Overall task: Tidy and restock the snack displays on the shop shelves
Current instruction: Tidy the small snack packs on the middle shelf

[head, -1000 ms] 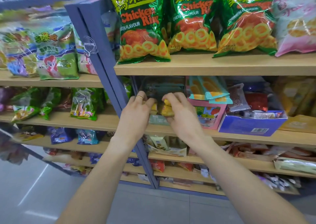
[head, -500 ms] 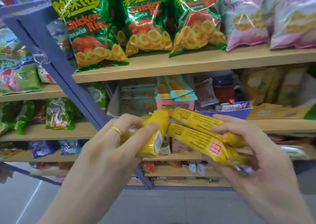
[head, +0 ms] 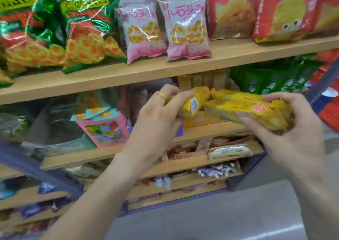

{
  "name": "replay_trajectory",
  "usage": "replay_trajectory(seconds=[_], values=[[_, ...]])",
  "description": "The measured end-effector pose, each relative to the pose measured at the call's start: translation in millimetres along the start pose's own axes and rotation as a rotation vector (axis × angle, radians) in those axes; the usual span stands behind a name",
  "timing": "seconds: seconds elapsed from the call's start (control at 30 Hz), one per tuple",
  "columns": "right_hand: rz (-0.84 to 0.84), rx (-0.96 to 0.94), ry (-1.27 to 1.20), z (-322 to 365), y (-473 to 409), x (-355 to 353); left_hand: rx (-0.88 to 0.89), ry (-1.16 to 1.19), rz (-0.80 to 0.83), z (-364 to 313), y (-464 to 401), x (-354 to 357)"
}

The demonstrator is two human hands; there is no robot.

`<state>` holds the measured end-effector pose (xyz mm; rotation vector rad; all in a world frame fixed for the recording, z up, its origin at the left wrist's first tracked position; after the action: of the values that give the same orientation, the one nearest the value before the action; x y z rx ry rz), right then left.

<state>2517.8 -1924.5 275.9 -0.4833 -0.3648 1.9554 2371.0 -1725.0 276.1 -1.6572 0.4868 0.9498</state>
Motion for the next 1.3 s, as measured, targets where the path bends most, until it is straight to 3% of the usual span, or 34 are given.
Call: replay_trajectory(seconds=[0.13, 0.37, 0.47, 0.6, 0.73, 0.87, 1.0, 1.2, 1.3], values=[[0.038, 0.024, 0.131, -38, -62, 7, -0.041, -0.025, 0.104, -8, -42, 59], [0.311, 0.131, 0.45, -81, -128, 53, -0.156, -0.027, 0.458, 9, -84, 123], [0.454, 0.189, 0.627, -95, -141, 77, -0.122, -0.019, 0.478, 10, -96, 137], [0.621, 0.168, 0.706, -107, -151, 100, -0.199, -0.009, 0.72, 24, -96, 159], [0.77, 0.35, 0.761, -110, -153, 96, -0.163, -0.042, 0.575, 32, -102, 156], [0.798, 0.422, 0.738, -112, -158, 90, -0.149, 0.019, 0.503, 39, -103, 151], [0.811, 0.373, 0.718, -112, -153, 94, -0.14, 0.006, 0.477, 39, -89, 148], [0.748, 0.213, 0.677, -100, -162, 79, -0.296, -0.142, 0.523, 29, -67, 151], [0.708, 0.176, 0.798, -87, -166, 67, -0.266, -0.226, 0.411, 15, -70, 139]])
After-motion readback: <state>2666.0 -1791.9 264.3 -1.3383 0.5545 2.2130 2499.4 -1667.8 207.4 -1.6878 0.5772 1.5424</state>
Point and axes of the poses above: each hand's wrist, its own y-axis away from the middle knuckle, its own x-axis out of the palm, z = x × y, the point moved 6 cm from there along -y, towards the middle knuckle, and after that the axes turned 15 degrees about -y, right-handed, at the moved point
